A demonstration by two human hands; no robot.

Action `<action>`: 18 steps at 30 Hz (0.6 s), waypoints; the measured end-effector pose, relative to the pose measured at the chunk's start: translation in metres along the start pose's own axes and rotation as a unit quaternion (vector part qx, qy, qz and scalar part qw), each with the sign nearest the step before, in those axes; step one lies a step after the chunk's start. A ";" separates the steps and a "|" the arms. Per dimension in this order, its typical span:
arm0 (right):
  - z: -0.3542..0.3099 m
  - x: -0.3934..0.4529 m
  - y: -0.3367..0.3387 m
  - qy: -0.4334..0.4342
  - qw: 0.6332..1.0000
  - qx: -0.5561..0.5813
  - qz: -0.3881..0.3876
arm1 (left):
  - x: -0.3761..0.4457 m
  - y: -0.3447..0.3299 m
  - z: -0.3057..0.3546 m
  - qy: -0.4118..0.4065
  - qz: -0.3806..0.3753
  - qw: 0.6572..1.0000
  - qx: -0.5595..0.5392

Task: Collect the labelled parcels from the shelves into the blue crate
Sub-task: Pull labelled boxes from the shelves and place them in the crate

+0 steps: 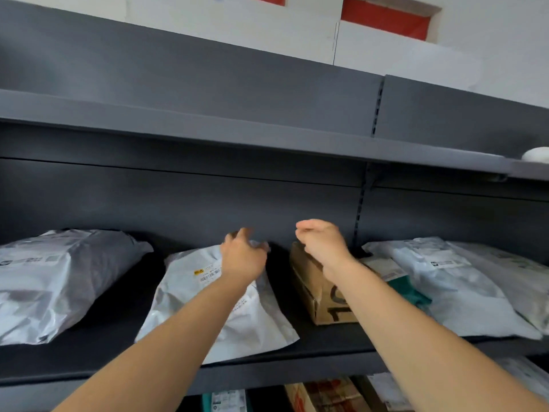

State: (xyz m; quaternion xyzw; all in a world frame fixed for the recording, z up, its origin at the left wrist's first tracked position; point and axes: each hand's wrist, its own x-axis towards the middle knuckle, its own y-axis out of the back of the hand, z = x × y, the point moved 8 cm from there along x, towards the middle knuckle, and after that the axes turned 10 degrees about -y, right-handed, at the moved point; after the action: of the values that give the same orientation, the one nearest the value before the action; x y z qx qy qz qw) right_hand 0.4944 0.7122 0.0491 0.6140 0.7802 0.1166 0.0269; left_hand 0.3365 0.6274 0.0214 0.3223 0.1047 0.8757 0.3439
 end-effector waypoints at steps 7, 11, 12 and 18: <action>0.029 0.034 0.094 -0.077 0.990 -0.104 0.052 | -0.025 -0.096 0.026 0.146 -0.154 0.954 -0.211; 0.062 0.037 0.101 -0.159 0.979 -0.126 0.002 | -0.035 -0.121 0.020 0.232 -0.166 0.925 -0.252; 0.069 0.039 0.100 -0.172 0.977 -0.123 -0.010 | -0.036 -0.124 0.018 0.244 -0.167 0.921 -0.254; 0.095 0.042 0.092 -0.216 0.971 -0.092 -0.048 | -0.041 -0.134 0.005 0.286 -0.155 0.904 -0.277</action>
State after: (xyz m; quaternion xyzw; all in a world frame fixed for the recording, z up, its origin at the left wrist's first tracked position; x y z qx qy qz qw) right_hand 0.5896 0.7868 -0.0195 0.5818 0.7703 0.0510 0.2561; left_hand 0.4342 0.6990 -0.0488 -0.0703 0.0007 0.8599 0.5056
